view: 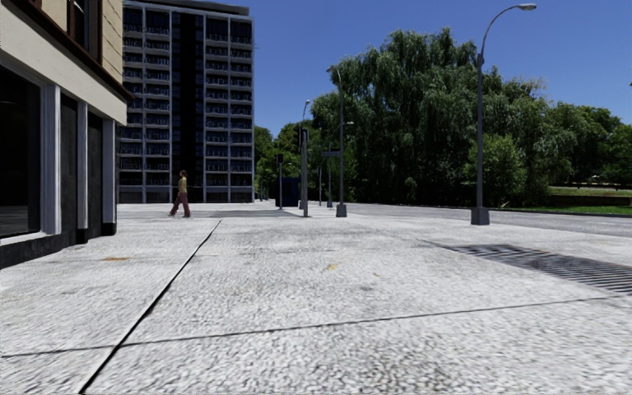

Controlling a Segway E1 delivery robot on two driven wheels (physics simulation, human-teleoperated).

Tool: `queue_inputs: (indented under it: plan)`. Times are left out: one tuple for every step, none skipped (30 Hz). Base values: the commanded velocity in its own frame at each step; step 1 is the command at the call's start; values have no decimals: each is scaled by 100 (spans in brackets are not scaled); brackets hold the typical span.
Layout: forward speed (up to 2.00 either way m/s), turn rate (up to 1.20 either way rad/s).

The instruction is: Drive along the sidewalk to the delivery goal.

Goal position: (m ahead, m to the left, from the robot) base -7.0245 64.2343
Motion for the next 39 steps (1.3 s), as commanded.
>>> queue_inputs:
  plan:
    - [198, 0]
    - [198, 0]
    - [198, 0]
    - [198, 0]
    - [198, 0]
    - [198, 0]
    - [199, 0]
    - [200, 0]
    - [200, 0]
    - [200, 0]
    - [200, 0]
    - [200, 0]
    - [200, 0]
    - [200, 0]
    - [200, 0]
    - [200, 0]
    - [200, 0]
    - [200, 0]
    - [200, 0]
    - [200, 0]
    - [200, 0]
    - [200, 0]
    - [200, 0]
    - [200, 0]
    - [200, 0]
    - [200, 0]
    - [200, 0]
    - [200, 0]
    - [200, 0]
    - [195, 0]
    - [177, 0]
    - [155, 0]
    - [155, 0]
    - [150, 0]
    - [157, 0]
    - [161, 0]
    - [161, 0]
    - [161, 0]
    - [164, 0]
